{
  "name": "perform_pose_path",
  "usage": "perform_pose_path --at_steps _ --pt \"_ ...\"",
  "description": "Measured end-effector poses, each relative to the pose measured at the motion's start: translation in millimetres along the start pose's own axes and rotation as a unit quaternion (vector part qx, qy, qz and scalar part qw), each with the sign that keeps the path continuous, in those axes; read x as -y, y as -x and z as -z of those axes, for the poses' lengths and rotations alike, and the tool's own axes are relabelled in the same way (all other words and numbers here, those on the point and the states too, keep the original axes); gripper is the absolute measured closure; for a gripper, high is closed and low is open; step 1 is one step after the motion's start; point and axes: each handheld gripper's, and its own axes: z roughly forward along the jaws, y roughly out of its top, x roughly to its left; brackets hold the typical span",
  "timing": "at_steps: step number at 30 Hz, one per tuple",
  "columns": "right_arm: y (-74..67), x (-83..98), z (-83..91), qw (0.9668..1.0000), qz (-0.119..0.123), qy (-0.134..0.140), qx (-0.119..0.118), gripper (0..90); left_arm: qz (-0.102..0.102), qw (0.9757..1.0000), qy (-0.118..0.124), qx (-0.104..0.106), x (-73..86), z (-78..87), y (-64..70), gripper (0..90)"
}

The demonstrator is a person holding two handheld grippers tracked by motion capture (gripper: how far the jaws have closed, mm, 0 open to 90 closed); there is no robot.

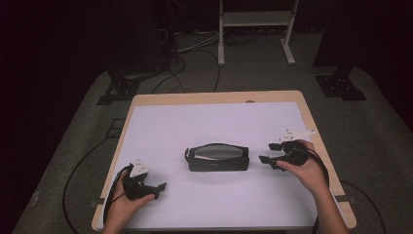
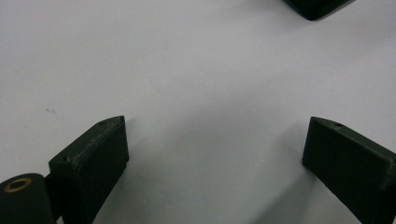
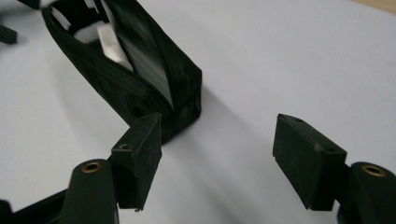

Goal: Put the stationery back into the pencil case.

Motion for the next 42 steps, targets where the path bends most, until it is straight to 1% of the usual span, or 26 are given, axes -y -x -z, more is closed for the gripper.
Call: perform_pose_path --at_steps 4,6,11,17,22,26,29,33,38,42 --pt "2.7 10.5 1.8 0.9999 -0.005 -0.007 0.012 30.2 0.0 1.0 0.0 0.0 0.0 0.0 0.0 6.2" --pt "3.9 15.6 3.2 0.9997 -0.008 -0.009 0.022 29.7 0.0 1.0 0.0 0.0 0.0 0.0 0.0 6.2" --pt "7.5 27.6 7.2 0.9991 -0.02 -0.017 0.034 27.8 0.0 1.0 0.0 0.0 0.0 0.0 0.0 6.2" --pt "7.9 37.7 10.8 0.9982 -0.022 -0.022 0.051 24.9 0.0 1.0 0.0 0.0 0.0 0.0 -0.1 6.2" --pt "7.8 46.3 13.1 0.997 -0.026 -0.032 0.065 23.5 0.0 1.0 0.0 0.0 0.0 -0.1 0.0 6.2" --pt "8.1 55.3 15.3 0.9966 -0.035 -0.033 0.067 23.5 0.0 1.0 0.0 0.0 0.0 0.0 0.0 6.2" --pt "8.0 62.6 15.8 0.9959 -0.04 -0.04 0.07 23.5 0.0 1.0 0.0 0.0 0.0 0.0 0.0 6.2" --pt "8.2 70.8 14.3 0.9952 -0.041 -0.045 0.077 22.1 0.0 1.0 0.0 0.0 0.0 0.0 0.0 6.2" --pt "9.0 76.5 12.0 0.9942 -0.045 -0.049 0.084 21.4 0.0 1.0 0.0 0.0 0.0 0.0 -0.1 6.2" --pt "8.6 79.1 12.1 0.9943 -0.044 -0.043 0.087 21.4 0.0 1.0 0.0 0.0 0.0 0.1 0.0 6.2"
